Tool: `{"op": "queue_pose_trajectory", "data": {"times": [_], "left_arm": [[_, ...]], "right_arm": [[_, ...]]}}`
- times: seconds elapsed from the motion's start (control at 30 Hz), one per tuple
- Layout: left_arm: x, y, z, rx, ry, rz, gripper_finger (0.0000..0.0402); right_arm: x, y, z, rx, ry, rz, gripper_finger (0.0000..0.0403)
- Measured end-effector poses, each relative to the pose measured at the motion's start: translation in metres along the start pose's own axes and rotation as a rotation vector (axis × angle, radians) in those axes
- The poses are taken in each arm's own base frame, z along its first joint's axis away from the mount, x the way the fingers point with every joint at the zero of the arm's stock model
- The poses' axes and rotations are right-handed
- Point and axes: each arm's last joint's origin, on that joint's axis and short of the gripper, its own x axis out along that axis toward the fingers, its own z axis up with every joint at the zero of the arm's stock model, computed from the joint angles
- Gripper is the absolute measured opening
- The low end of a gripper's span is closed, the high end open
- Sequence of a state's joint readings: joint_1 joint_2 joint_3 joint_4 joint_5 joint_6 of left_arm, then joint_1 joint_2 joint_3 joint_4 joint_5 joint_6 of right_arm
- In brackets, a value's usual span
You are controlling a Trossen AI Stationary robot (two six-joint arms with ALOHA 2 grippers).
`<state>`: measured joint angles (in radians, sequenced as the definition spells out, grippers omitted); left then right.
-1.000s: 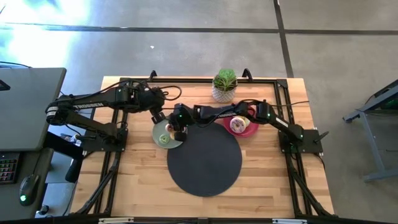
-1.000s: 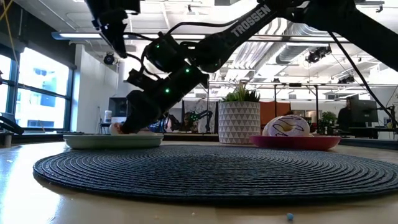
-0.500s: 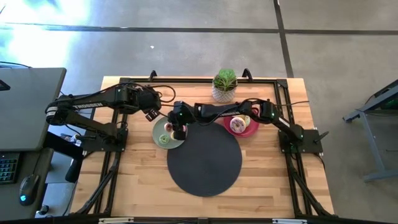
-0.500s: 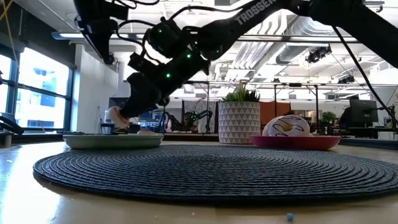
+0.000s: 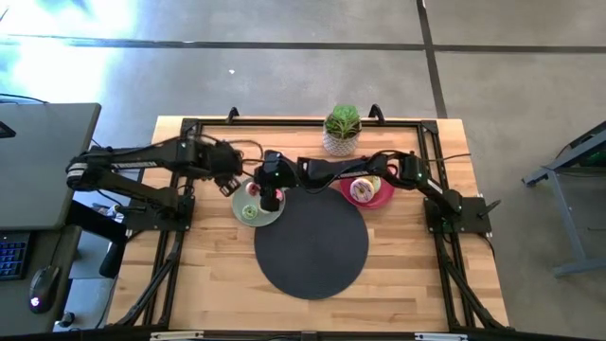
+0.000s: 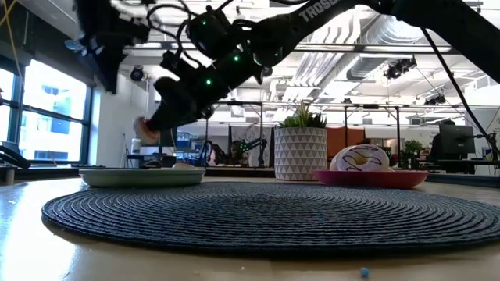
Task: Pick & Place donuts
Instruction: Put the small pink doughnut on the blue plate
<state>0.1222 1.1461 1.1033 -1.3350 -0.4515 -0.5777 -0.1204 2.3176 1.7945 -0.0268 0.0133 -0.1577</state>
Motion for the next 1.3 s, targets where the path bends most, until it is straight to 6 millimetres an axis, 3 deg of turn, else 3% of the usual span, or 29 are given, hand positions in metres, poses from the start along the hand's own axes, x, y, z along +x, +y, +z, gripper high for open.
{"op": "queue_pose_trajectory", "data": {"times": [0.1, 0.2, 0.4, 0.53, 0.73, 1.0, 1.3], "left_arm": [[0.015, -0.006, -0.021, 0.0, 0.081, -0.042, 0.0168], [0.024, -0.013, -0.039, -0.014, 0.051, -0.12, 0.0168], [0.02, -0.023, -0.061, 0.013, -0.273, -0.48, 0.0168], [0.036, -0.029, -0.073, 0.013, -0.426, -0.592, 0.0168], [0.08, -0.04, -0.091, -0.05, -0.471, -0.559, 0.0168], [0.075, -0.041, -0.084, -0.05, -0.63, -0.523, 0.0168], [0.091, -0.046, -0.089, -0.057, -0.499, -0.432, 0.0168]], "right_arm": [[-0.002, 0.001, -0.004, 0.0, 0.046, 0.015, 0.0174], [-0.002, 0.001, -0.006, 0.0, 0.068, 0.018, 0.0168], [-0.002, 0.001, -0.007, 0.0, 0.08, 0.02, 0.0158], [-0.002, 0.001, -0.002, -0.001, 0.027, 0.016, 0.0154], [-0.002, 0.006, 0.001, -0.005, 0.004, 0.029, 0.0155], [-0.002, 0.007, 0.001, 0.02, 0.004, 0.034, 0.0156], [-0.002, 0.007, 0.001, 0.046, 0.003, 0.062, 0.0156]]}}
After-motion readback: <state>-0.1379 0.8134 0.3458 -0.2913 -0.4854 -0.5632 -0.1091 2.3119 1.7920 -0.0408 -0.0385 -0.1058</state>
